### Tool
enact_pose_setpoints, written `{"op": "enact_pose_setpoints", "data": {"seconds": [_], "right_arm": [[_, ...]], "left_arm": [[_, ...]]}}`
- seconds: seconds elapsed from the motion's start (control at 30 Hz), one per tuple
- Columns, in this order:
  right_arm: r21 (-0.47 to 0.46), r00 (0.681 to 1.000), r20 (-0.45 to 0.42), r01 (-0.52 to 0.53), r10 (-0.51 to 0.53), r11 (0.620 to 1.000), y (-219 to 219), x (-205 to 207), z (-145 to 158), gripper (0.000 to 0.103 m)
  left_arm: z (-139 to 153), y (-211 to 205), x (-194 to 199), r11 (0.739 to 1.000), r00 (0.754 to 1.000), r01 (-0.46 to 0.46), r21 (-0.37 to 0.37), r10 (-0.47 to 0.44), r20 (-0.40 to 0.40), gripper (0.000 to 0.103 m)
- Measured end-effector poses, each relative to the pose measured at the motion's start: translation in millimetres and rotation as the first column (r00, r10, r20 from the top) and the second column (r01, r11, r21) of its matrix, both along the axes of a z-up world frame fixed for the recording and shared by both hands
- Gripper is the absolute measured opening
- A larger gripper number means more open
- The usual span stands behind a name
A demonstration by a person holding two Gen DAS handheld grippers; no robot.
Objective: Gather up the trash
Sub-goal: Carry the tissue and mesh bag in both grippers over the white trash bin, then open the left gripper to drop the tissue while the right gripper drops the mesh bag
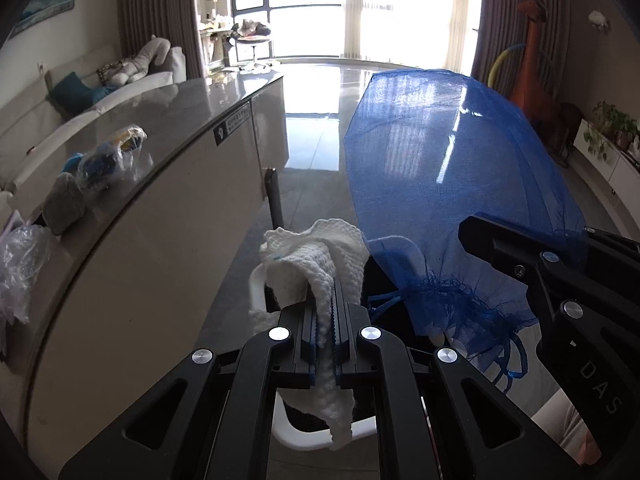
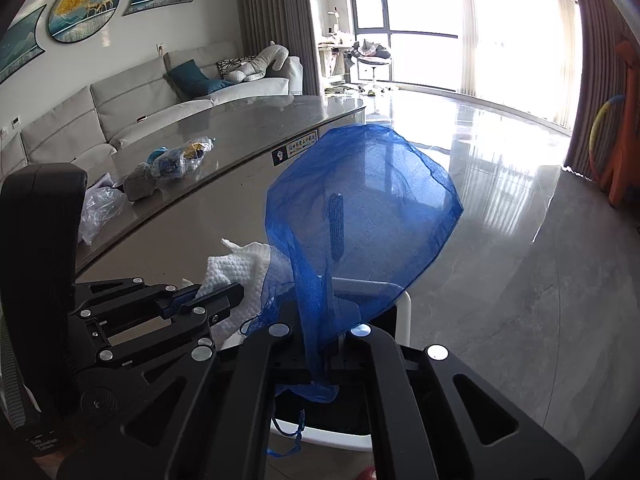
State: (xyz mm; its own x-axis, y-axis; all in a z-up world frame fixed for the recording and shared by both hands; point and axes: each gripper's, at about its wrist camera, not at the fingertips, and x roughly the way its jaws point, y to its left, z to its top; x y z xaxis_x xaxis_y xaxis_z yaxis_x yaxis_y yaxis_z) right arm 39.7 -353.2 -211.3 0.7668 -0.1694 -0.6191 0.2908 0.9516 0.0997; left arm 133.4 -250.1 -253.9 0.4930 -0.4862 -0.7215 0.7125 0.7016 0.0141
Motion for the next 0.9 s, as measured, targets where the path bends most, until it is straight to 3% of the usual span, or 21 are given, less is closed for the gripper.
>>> {"op": "enact_pose_setpoints", "data": {"seconds": [0.4,0.67,0.77,0.83,0.87,0.9], "right_arm": [[0.019,0.997,-0.034,0.063,-0.063,0.998,-27.5,0.2,-20.5,0.004],[0.014,0.990,-0.097,0.108,-0.106,0.994,-39.2,1.3,-41.2,0.004],[0.021,0.990,-0.106,0.095,-0.093,0.995,-40.2,2.5,-44.2,0.003],[0.031,0.991,-0.110,0.084,-0.081,0.996,-40.4,4.5,-47.1,0.004],[0.041,0.991,-0.111,0.080,-0.075,0.996,-40.5,5.8,-48.9,0.004],[0.044,0.991,-0.114,0.079,-0.074,0.996,-40.6,7.2,-50.0,0.004]], "left_arm": [[-34.4,-42.0,-4.6,0.995,0.996,0.056,0.085,-0.050,-0.073,0.006],[-70.5,-58.8,13.0,0.992,0.983,0.064,0.104,-0.045,-0.178,0.006],[-76.6,-62.5,9.9,0.990,0.986,0.067,0.126,-0.046,-0.163,0.010],[-78.2,-65.6,9.8,0.986,0.987,0.062,0.153,-0.038,-0.154,0.044],[-78.9,-66.6,11.7,0.985,0.988,0.054,0.165,-0.029,-0.150,0.085],[-78.5,-65.6,10.6,0.984,0.992,0.038,0.172,-0.016,-0.126,0.098]]}}
